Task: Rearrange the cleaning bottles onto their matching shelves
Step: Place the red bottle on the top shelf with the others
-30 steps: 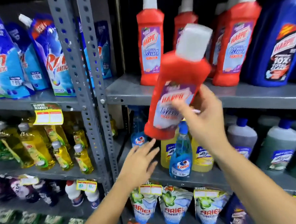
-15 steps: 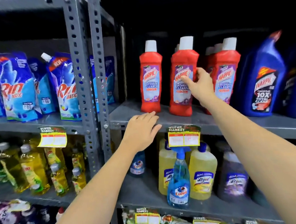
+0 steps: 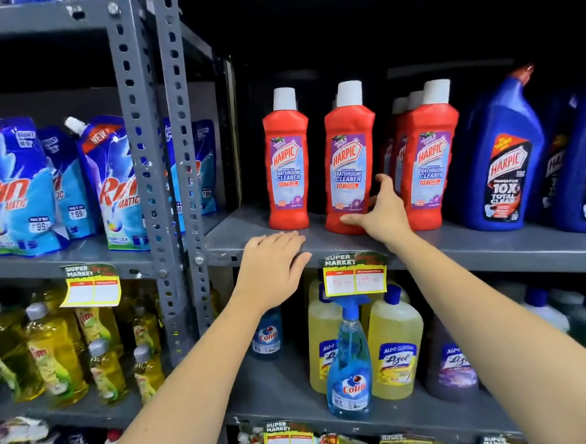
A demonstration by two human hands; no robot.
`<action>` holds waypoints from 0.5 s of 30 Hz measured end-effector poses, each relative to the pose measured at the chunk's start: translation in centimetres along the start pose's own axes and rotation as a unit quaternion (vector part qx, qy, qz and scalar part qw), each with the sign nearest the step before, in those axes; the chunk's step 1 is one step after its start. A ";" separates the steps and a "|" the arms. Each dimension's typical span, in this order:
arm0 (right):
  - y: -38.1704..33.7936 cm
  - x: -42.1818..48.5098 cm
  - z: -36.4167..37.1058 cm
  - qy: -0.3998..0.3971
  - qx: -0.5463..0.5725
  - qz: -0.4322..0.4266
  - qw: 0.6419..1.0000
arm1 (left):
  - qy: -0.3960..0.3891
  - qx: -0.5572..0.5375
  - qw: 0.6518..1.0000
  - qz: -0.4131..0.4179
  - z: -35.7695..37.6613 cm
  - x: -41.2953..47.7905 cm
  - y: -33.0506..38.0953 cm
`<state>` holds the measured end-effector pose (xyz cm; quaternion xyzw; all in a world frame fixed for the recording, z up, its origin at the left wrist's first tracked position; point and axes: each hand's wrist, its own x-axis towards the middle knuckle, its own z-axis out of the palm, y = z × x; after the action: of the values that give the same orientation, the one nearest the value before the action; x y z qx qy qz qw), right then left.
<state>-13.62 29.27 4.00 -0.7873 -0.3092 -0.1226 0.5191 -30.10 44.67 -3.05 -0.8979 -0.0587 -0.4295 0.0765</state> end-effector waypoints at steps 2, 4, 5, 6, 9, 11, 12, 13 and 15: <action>0.2 -0.2 0.1 -0.004 0.000 0.000 1.000 | 0.007 0.001 1.000 0.003 0.0 0.0 0.0; 0.3 0.2 0.2 -0.019 -0.005 -0.007 1.000 | 0.010 0.005 1.000 0.003 0.0 0.0 0.0; 0.4 0.6 0.3 -0.028 -0.009 -0.007 1.000 | 0.010 0.006 1.000 0.003 0.0 0.0 0.0; 0.5 0.9 0.4 -0.039 -0.011 -0.005 0.999 | 0.009 0.005 1.000 0.003 0.1 0.0 0.0; 0.9 1.7 0.6 -0.056 -0.007 0.004 0.998 | 0.009 0.004 1.000 0.000 0.0 0.0 0.1; 1.1 2.0 0.8 -0.063 0.006 0.005 0.998 | 0.010 0.003 1.000 -0.002 -0.1 0.0 0.2; 1.2 2.1 0.8 -0.068 0.013 0.006 0.998 | 0.009 0.003 1.000 -0.002 -0.1 0.0 0.2; 1.4 2.2 0.9 -0.074 0.019 0.010 0.997 | 0.007 0.002 1.000 -0.003 -0.2 0.0 0.2; 1.6 2.4 1.0 -0.088 0.033 0.017 0.995 | 0.004 0.001 1.000 -0.004 -0.2 0.1 0.2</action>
<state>-10.86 30.57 3.63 -0.7826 -0.3444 -0.0341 0.5174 -30.17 44.39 -2.90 -0.8958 -0.0628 -0.4334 0.0758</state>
